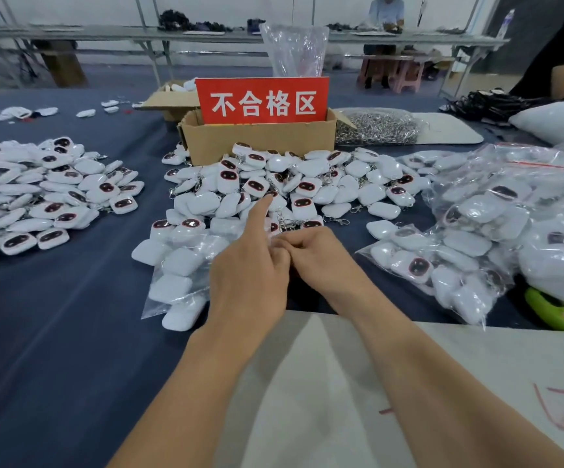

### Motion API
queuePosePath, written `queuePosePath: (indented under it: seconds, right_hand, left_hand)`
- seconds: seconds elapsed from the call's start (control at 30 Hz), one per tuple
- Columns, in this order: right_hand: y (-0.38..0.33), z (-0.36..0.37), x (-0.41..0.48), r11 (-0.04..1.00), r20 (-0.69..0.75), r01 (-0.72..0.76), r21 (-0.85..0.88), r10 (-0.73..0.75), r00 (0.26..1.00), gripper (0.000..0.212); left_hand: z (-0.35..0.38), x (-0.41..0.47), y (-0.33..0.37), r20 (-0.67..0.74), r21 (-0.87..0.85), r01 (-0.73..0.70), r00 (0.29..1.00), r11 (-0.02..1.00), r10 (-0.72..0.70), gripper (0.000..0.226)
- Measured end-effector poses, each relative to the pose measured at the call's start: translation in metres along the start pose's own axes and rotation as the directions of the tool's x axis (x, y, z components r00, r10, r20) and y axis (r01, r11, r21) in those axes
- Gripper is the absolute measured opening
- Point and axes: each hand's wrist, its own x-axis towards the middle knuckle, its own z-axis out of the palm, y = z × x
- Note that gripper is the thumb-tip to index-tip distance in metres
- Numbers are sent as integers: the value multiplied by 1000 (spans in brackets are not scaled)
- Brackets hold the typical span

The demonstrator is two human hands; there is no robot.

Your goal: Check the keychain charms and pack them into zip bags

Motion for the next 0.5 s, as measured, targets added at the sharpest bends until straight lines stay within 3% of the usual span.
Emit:
queuePosePath:
  seconds: [0.1,0.23,0.37,0.43,0.5]
  right_hand:
    - [-5,-7,9,999,314,25,28,-32,949,29]
    - [0,-15,10,962,327,-18,274,-76,942,37]
    - [-4,-8,0,965,427,19,261,-133,894,35]
    - [-8,-2,-1,949,336,33,314,-144,931,34]
    - [-7,-1,4,949,3,104,297,-110,994,37]
  left_hand:
    - [-1,0,-3,-72,-47,-14,997,999,11,68]
    - [1,-1,-4,-164,-106,-62,985,992,44,64]
    - [2,-2,-2,-192,-151,-150,974,977,119,65]
    - [1,-2,-1,-223,-178,-163,967,970,122,65]
    - [0,0,-2,-281,-227,-135,957,964,68,63]
